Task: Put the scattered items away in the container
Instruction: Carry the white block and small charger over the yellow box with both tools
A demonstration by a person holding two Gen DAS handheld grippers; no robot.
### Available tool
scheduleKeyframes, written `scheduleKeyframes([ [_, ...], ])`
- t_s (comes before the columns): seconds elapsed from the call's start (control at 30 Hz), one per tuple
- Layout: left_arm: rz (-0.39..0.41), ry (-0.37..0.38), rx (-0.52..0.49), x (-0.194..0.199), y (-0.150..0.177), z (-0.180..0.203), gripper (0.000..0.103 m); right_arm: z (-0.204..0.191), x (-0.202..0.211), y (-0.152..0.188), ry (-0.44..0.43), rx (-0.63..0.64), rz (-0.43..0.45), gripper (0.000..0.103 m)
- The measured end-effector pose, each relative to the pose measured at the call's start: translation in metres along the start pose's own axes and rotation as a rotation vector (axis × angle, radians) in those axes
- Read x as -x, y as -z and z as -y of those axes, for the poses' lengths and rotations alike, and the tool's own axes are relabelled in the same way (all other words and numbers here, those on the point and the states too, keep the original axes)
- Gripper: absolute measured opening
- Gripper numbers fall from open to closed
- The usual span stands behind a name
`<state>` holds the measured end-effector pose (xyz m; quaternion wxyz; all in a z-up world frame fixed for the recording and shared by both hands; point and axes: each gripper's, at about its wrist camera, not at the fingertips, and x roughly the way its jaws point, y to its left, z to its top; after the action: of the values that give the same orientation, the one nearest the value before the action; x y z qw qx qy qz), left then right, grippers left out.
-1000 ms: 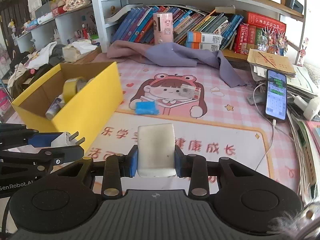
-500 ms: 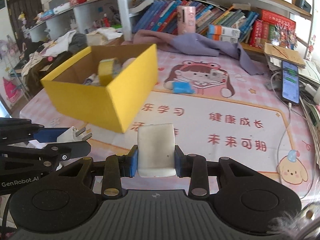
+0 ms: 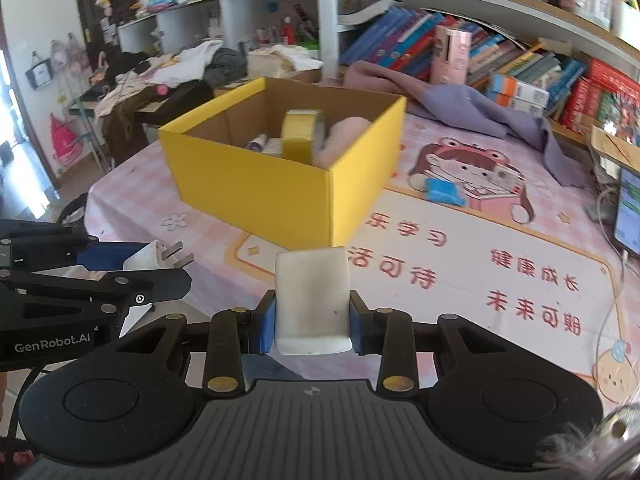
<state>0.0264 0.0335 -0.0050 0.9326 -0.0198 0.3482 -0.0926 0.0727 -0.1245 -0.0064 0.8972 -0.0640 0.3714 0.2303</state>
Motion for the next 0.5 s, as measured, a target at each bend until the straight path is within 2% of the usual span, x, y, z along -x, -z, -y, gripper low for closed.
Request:
scheduleKeyframes([
  [0.5,0.003,-0.076,0.078,0.017,0.01,-0.032,0.034,-0.04,-0.014,-0.013,-0.087,0.113,-0.013,0.033],
])
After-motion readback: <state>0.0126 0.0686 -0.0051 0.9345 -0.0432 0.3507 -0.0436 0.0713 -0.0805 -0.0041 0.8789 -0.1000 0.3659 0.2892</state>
